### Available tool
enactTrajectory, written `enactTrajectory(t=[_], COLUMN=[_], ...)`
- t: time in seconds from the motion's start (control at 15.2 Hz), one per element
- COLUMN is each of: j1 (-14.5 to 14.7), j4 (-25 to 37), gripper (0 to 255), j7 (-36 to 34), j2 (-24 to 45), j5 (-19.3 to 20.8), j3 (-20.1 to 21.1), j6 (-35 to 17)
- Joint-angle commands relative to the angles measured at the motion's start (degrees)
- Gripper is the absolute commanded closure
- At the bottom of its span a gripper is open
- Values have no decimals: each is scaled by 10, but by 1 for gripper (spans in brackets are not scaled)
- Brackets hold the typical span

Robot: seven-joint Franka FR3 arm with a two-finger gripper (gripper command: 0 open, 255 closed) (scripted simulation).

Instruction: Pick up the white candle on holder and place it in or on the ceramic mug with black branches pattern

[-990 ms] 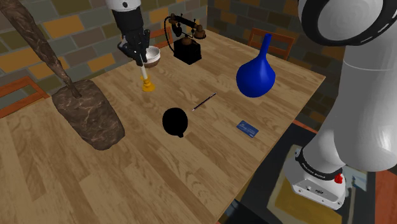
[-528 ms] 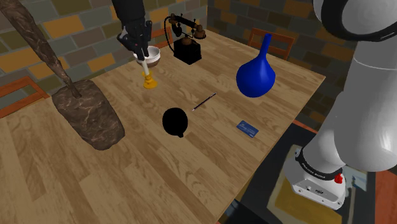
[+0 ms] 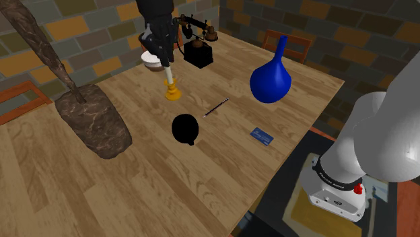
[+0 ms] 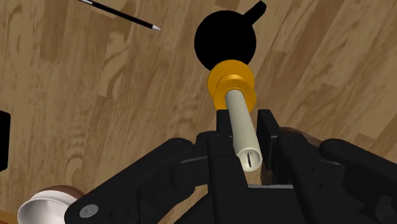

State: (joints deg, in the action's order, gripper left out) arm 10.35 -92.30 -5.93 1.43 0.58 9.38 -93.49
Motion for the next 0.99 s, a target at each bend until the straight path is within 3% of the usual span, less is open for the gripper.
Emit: enactTrajectory(t=[0.0,0.92], j1=[3,6], j4=[-38,-164], gripper=[255,255], j7=[-7,-10], j2=[-40,-68], j5=[-7,-12], j3=[4,6], j6=[2,-96])
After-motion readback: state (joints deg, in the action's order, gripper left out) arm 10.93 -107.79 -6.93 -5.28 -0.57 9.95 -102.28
